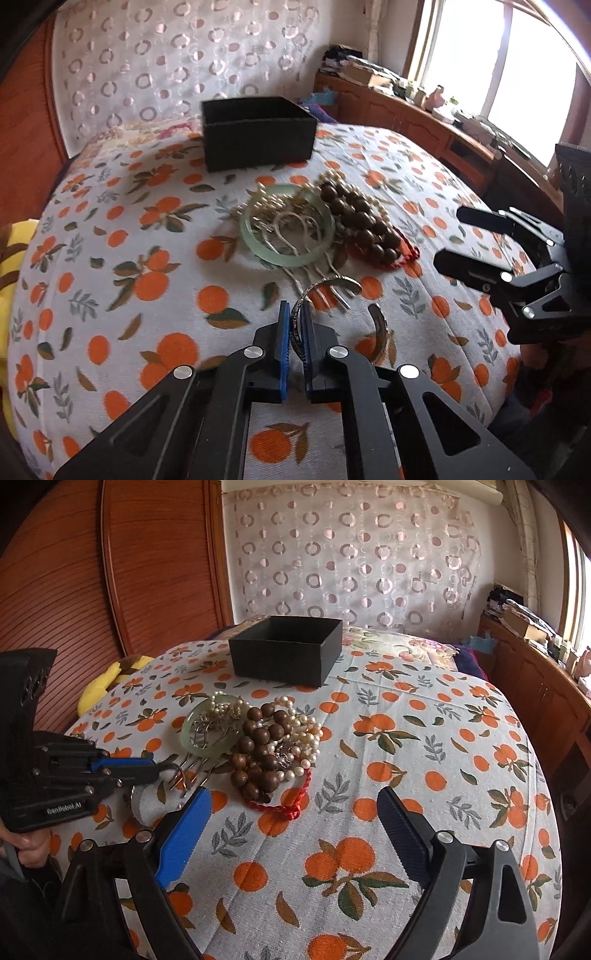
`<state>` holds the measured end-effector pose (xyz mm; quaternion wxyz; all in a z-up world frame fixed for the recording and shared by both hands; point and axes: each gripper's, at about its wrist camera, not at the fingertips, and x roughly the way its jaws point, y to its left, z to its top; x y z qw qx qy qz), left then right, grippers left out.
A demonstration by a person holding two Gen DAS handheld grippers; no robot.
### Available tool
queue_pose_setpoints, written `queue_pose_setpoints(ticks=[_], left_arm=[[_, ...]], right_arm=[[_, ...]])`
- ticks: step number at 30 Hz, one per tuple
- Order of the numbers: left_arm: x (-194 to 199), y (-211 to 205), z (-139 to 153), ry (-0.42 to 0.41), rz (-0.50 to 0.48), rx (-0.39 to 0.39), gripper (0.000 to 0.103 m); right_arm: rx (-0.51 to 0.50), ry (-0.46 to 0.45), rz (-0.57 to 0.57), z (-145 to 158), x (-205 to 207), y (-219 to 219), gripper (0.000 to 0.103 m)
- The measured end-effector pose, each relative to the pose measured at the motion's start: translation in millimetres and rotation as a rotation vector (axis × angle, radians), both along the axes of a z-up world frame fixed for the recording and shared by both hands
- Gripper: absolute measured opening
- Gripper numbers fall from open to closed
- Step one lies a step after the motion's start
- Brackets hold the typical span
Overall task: Organize jewelry
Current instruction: 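Grasp the silver bangle with the left tool while the right tool reaches into the jewelry pile, then lift the silver bangle with the left tool while the right tool lifts the gold chain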
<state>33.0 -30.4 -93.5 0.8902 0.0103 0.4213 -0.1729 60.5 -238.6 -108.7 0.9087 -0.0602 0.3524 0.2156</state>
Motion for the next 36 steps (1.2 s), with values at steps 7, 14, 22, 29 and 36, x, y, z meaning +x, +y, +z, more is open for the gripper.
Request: queue_pose_setpoints(ticks=[7,14,22,29,36], left_arm=[[-0.3,30.6,18.2,-0.054,0.076,-0.035,0.005],[-3.0,53.8,26.2,-0.082,0.13,-0.049,0.004],[-5.7,71.7,26.9,-0.086,0.165,-0.054,0.005],[-6.5,83.2,28.5,-0.094,0.187,-0.059,0.005],[-7.7,85.7,28.5,-0.093,0.193,-0.057,0.005]], right_arm=[[0.002,0.001,0.054,8.2,10.9,17.1,0.092],[0.003,0.033,0.162,10.4,27.4,46.9,0.07],[-0.128,0.029,0.255,7.8,58.7,86.9,0.058],[-0.203,0.044,0.27,-1.0,83.9,101.4,0.048],[-0.208,0.05,0.269,-3.0,88.1,96.4,0.02]])
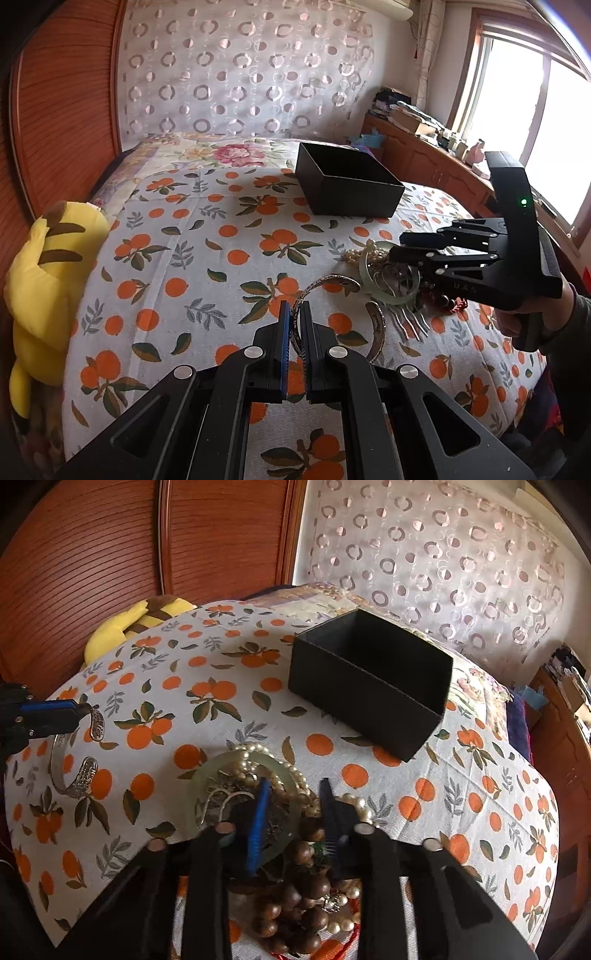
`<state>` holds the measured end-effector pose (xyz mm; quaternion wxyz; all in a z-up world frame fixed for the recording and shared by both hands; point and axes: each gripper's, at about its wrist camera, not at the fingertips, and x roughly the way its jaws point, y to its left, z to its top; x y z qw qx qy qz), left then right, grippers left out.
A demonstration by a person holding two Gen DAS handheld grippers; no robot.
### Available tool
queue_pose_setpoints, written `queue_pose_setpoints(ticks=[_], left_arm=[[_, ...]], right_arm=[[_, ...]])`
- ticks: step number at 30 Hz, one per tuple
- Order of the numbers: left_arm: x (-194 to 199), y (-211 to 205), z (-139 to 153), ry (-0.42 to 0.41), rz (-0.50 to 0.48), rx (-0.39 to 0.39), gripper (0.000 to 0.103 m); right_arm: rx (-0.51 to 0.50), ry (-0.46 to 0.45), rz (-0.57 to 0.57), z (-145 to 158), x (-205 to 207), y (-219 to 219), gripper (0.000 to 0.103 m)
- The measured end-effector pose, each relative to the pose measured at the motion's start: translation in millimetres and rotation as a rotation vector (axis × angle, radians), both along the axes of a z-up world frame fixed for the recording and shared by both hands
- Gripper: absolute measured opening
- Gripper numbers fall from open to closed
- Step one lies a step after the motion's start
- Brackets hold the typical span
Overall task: Organize jewelry
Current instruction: 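Lift the silver bangle with the left tool while the right tool lifts the gold chain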
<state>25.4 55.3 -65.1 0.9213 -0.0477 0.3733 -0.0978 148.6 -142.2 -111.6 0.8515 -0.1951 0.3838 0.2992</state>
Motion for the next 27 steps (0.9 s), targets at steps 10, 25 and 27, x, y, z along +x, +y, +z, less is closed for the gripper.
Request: queue_pose_setpoints(ticks=[10,25,27], left_arm=[[0.6,-0.8,-1.4,0.001,-0.006,0.0,0.005],[10.4,-12.3,4.2,-0.024,-0.014,0.007,0.005],[14.3,-15.1,7.4,-0.033,-0.017,0.011,0.005]], right_arm=[[0.076,-0.007,0.015,12.0,-2.8,-11.3,0.006],[0.163,-0.107,0.014,63.6,-9.3,-18.6,0.006],[0.175,-0.131,0.009,74.4,-10.1,-22.4,0.006]])
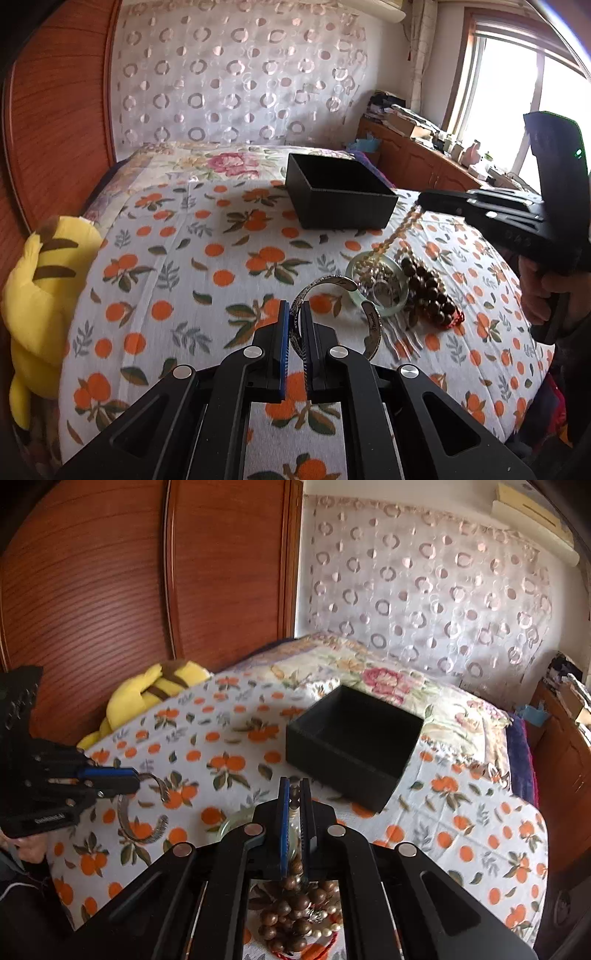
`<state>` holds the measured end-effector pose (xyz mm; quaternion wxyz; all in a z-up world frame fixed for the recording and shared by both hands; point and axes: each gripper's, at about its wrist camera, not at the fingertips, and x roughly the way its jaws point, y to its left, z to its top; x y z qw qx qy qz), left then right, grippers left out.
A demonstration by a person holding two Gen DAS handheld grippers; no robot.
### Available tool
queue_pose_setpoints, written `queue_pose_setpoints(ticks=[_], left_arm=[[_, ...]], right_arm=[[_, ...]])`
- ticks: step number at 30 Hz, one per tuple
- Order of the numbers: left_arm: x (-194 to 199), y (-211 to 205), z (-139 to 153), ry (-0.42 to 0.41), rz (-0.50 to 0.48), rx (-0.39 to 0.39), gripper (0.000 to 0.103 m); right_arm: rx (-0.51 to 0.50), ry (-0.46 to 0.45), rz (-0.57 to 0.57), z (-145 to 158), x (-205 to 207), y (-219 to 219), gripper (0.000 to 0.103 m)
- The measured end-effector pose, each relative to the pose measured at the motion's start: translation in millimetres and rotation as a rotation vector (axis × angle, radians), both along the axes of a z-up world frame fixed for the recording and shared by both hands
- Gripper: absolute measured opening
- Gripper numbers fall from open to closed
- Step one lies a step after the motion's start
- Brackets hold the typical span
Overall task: Organize jewelry
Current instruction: 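Lift the silver bangle with the left tool while the right tool lifts the gold chain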
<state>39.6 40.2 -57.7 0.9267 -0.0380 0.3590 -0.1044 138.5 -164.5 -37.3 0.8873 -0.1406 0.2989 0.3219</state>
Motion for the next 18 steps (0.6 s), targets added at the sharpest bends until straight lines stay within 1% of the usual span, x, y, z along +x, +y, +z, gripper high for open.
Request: queue_pose_setpoints(ticks=[11,18], left_arm=[[16.2,-8.5,15.9,-0.035,-0.011,0.004,0.005],[34.2,-13.2,28.9,-0.062,-0.015,0.009,0.005]], right_arm=[[0.046,-0.105,-0.033,54.3,1.2,-15.7,0.006],[0.065,-0.15,-0.048,81.0,6.5,-22.3,0.006]])
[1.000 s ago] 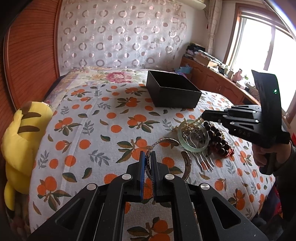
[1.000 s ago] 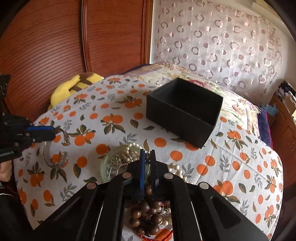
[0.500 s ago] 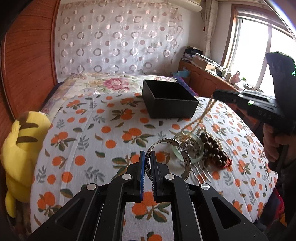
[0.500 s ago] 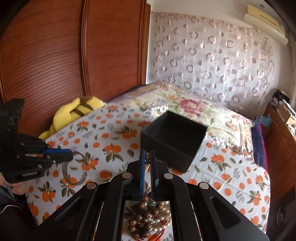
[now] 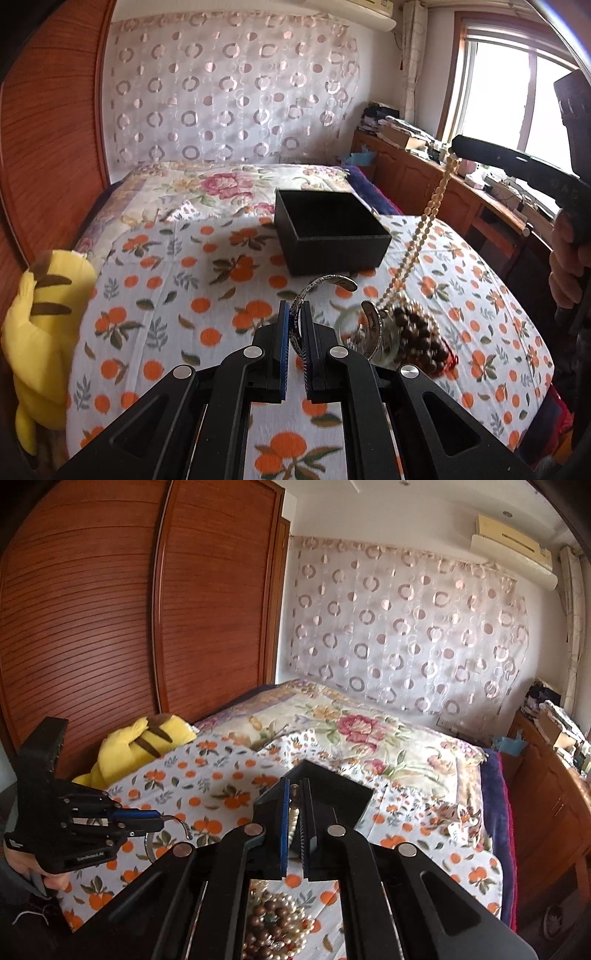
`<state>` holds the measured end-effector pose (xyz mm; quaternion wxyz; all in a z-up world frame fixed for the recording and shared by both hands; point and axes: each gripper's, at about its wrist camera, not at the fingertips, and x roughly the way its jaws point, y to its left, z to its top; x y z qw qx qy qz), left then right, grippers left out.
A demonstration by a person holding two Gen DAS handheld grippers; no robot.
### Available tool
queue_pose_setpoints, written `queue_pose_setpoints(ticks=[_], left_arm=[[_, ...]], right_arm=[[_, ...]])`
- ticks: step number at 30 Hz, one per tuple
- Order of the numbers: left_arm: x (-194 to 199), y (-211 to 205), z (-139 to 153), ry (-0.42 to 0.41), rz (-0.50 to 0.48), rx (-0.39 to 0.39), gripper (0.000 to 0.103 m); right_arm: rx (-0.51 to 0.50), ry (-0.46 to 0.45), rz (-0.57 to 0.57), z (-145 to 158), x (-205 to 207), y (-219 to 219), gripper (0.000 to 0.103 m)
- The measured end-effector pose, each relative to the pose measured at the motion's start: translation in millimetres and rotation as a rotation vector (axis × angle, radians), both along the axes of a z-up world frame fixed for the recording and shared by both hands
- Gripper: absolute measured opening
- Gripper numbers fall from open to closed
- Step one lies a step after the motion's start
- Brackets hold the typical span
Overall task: Organize jewelry
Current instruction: 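Lift the silver bangle with the left tool while the right tool lifts the gold chain, then lower the bangle into the black box with the left tool while the right tool drops the chain in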
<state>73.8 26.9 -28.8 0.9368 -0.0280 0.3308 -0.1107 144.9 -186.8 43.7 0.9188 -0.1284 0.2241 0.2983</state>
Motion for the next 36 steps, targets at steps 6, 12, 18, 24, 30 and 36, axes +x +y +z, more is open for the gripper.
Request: queue_pose_setpoints(ticks=[6,12,18,24,30,36], left_arm=[[20.2,-3.4,12.2,-0.029,-0.005,0.007,0.005],[45.8,-4.6,14.5,-0.028,-0.003,0.003,0.005],[77.2,-9.6,17.5,-0.019,-0.011,0.005,0.005],[116.9,-18.2,13.6,0.011,-0.013,0.001,0.005],[155.0,-32.5,-2.4,0.069,-0.025,0.019,0.005],[173.0,-39.2,-17.2,0.111,-0.03,0.033,0.007]], right_arm=[[0.032,-0.033,0.004,25.5,8.3,-5.1,0.006],[0.048,-0.063,-0.002,47.5,23.7,-13.2,0.006],[0.057,-0.09,-0.016,66.7,46.3,-18.4,0.006],[0.064,-0.099,-0.012,73.8,71.8,-18.2,0.006],[0.074,-0.065,0.007,63.5,95.9,-16.8,0.006],[0.062,0.012,0.01,28.2,114.3,-15.1,0.006]])
